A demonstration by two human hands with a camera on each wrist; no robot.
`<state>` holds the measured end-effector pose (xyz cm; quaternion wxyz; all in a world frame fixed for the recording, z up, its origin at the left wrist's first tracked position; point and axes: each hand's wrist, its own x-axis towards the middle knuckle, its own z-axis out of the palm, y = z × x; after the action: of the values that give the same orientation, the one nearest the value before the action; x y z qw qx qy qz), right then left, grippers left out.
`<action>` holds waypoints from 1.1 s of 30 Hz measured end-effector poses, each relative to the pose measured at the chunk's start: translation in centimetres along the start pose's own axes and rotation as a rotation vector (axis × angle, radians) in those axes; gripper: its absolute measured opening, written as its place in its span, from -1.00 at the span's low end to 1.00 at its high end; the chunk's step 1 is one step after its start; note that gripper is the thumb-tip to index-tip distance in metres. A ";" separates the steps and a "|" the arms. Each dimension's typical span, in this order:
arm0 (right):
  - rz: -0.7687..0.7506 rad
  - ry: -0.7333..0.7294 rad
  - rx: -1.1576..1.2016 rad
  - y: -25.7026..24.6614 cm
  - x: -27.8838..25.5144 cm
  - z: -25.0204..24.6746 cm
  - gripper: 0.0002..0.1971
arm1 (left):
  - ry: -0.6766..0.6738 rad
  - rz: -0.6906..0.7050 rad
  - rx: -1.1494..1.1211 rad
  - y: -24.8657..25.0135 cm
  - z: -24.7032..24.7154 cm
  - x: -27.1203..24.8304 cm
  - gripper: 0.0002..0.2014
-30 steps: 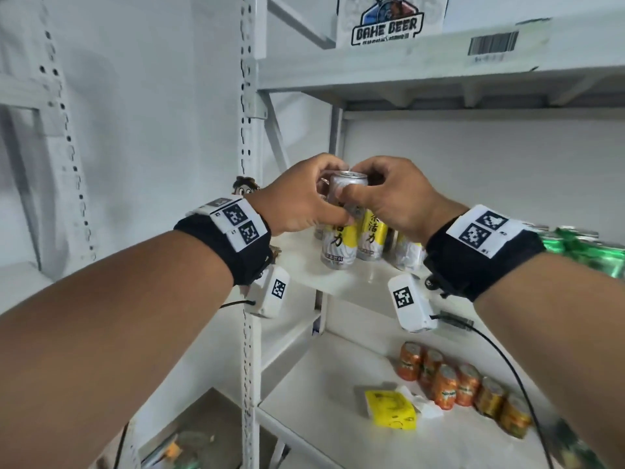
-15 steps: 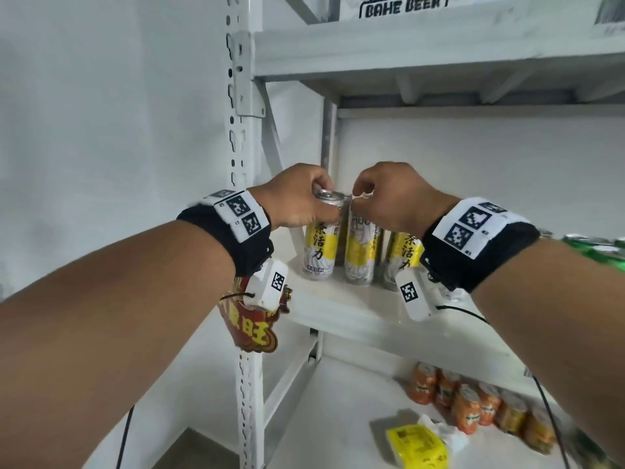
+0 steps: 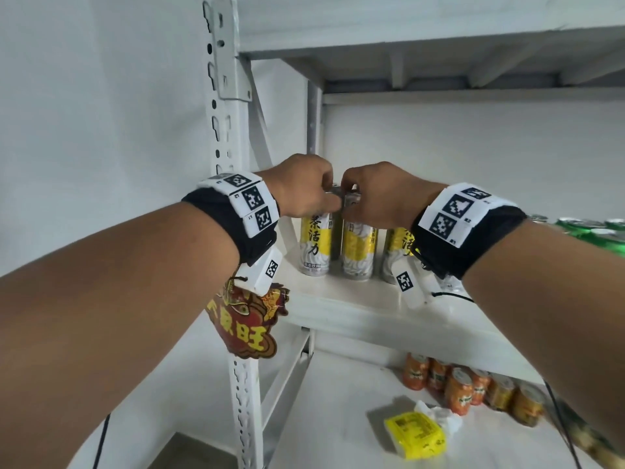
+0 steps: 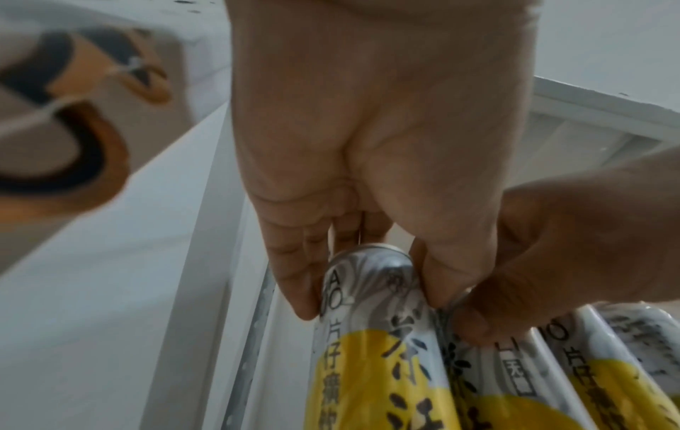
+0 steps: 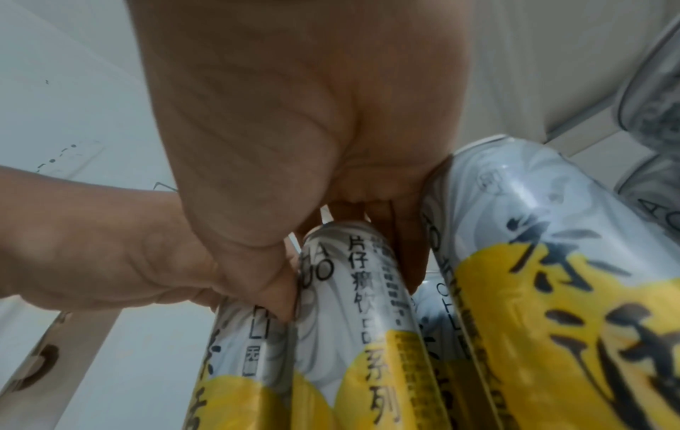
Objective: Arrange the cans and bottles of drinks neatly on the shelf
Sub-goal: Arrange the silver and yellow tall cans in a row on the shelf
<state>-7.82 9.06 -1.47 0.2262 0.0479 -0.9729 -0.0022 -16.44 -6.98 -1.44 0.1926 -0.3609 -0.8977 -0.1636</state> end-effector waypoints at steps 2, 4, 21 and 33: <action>-0.007 -0.002 0.010 -0.2 -0.2 0.0 -0.70 | 0.008 0.010 0.008 0.4 -0.3 -0.3 -0.59; -0.024 -0.001 0.029 -0.4 -0.5 -0.3 -0.73 | 0.039 0.029 0.001 0.7 -0.7 -1.0 -0.54; -0.044 0.297 0.210 4.6 -11.1 -8.8 -0.80 | -0.054 0.019 -0.319 15.8 -0.4 -5.3 -0.83; 0.325 0.267 0.430 22.1 -29.3 -11.4 -0.52 | -0.088 0.049 -0.534 35.9 9.6 -4.2 -0.77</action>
<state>21.38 34.03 -3.52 0.3343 -0.0616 -0.9076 0.2465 9.67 19.38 -6.21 0.0555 -0.4272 -0.8213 -0.3741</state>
